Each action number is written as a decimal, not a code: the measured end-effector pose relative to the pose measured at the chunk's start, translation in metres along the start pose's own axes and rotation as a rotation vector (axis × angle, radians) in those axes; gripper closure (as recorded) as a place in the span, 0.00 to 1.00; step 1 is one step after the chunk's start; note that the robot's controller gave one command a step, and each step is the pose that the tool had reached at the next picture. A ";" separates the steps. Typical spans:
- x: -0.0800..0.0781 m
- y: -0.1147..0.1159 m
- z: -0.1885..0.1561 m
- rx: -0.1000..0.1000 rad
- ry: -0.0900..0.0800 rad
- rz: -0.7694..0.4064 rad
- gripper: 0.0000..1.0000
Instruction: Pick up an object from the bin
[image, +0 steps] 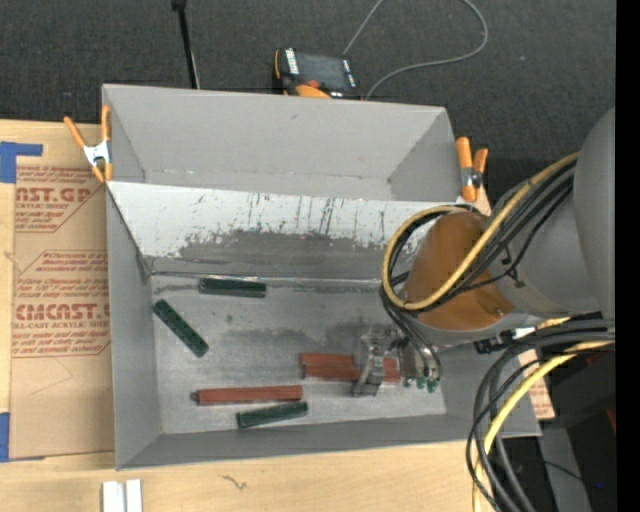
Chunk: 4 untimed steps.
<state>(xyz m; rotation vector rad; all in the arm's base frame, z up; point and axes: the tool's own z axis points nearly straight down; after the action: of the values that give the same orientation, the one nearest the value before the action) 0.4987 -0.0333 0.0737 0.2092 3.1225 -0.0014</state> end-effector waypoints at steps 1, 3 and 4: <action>0.004 0.000 0.004 0.001 0.012 0.000 0.00; -0.001 -0.010 -0.103 -0.002 0.008 -0.399 1.00; 0.011 0.032 -0.142 -0.004 0.007 -0.504 1.00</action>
Offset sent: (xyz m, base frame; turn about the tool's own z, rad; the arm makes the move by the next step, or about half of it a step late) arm 0.0000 0.0000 0.0000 0.0000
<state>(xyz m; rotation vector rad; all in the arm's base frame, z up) 0.4904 0.0001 0.2155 -0.5773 3.0830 0.0015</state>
